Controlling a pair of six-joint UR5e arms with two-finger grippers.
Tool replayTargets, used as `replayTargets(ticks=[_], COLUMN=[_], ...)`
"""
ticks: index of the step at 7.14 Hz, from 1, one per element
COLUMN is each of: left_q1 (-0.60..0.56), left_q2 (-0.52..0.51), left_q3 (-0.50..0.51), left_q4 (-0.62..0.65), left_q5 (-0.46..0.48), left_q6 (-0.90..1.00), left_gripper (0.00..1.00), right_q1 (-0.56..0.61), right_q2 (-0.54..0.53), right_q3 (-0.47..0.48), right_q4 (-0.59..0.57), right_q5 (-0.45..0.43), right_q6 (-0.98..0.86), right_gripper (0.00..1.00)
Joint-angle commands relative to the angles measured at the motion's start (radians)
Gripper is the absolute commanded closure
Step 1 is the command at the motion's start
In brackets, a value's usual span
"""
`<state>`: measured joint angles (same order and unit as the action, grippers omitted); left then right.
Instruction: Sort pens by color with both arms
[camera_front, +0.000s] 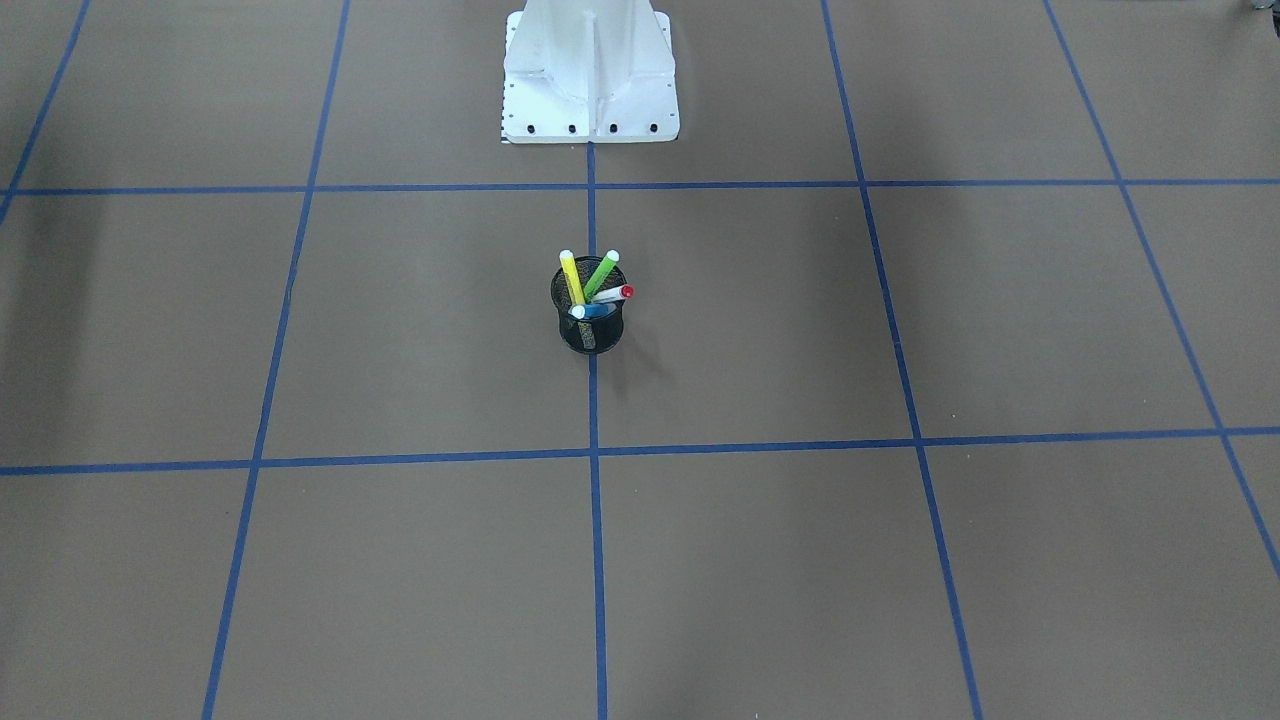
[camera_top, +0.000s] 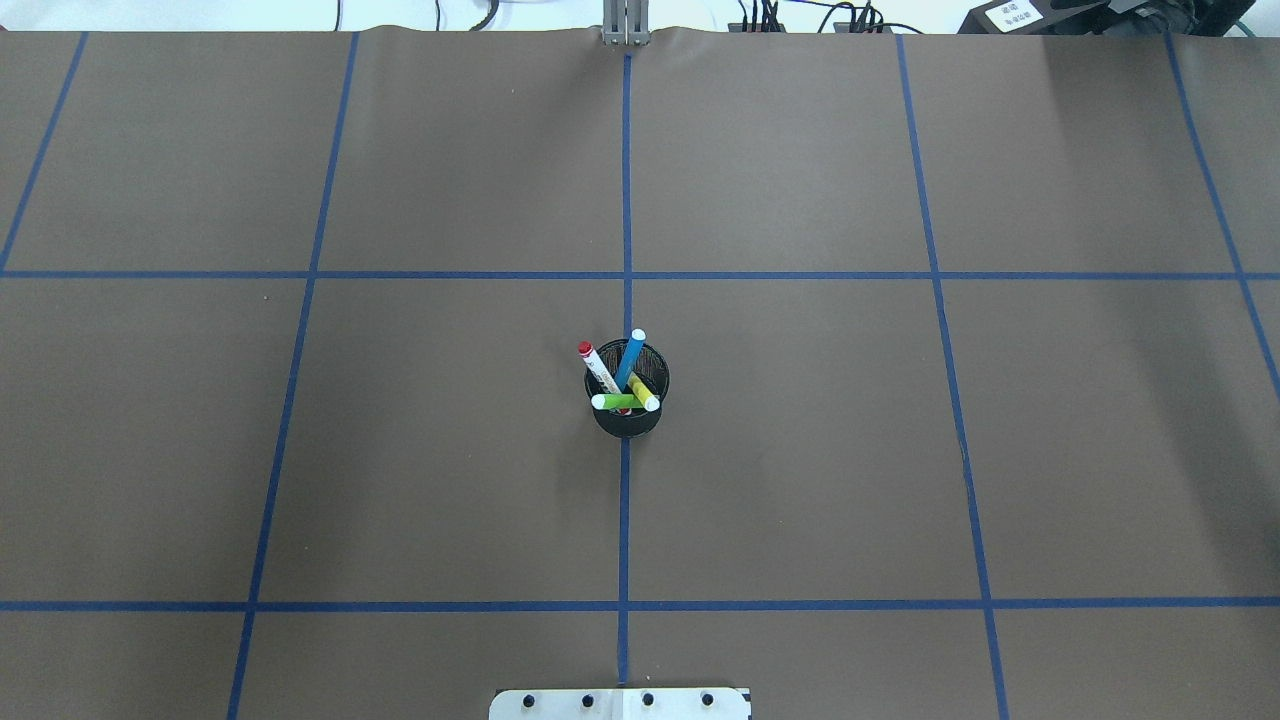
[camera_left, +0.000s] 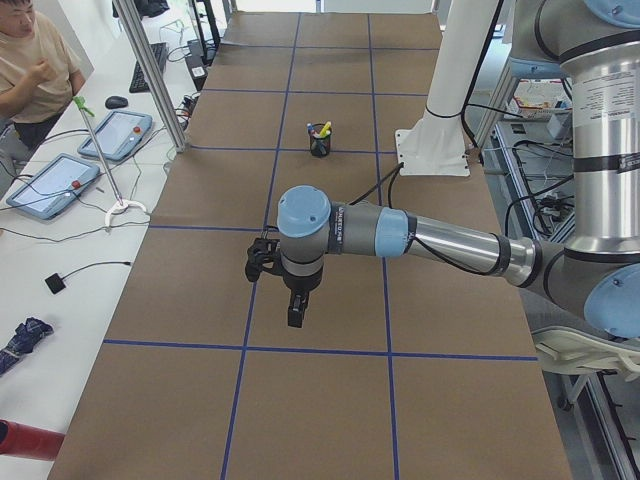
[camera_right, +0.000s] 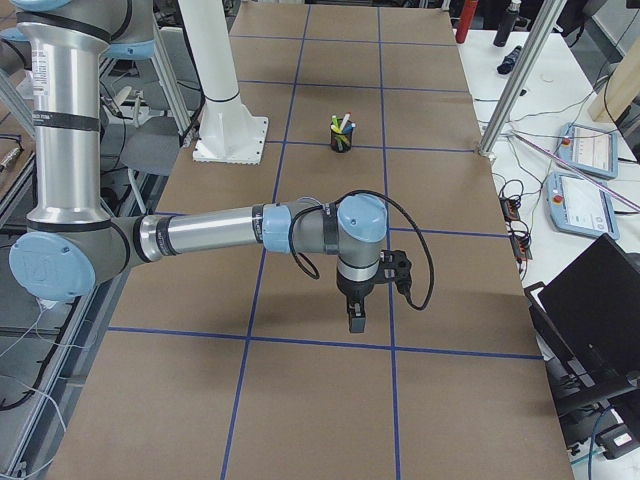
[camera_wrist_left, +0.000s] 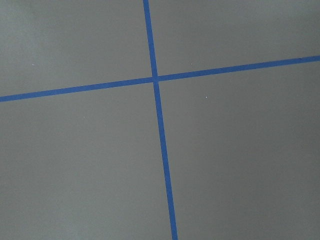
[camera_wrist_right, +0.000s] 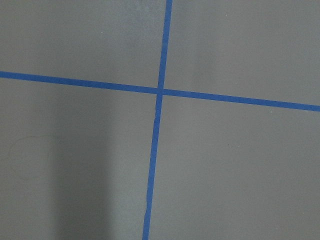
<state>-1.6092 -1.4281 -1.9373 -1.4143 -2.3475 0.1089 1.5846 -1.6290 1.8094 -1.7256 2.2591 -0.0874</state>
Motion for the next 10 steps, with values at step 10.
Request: replayTargets(ticks=[10], left_q1=[0.003], left_q2=[-0.192], left_q3=[-0.003], left_q4=[-0.113], left_q5=[-0.004], left_q6=[-0.046], left_gripper=[0.0], right_q1=[0.0], right_q2=[0.044], right_q3=[0.053], right_q4=[0.012], right_q5=[-0.006], right_q6=[0.014], right_gripper=[0.0])
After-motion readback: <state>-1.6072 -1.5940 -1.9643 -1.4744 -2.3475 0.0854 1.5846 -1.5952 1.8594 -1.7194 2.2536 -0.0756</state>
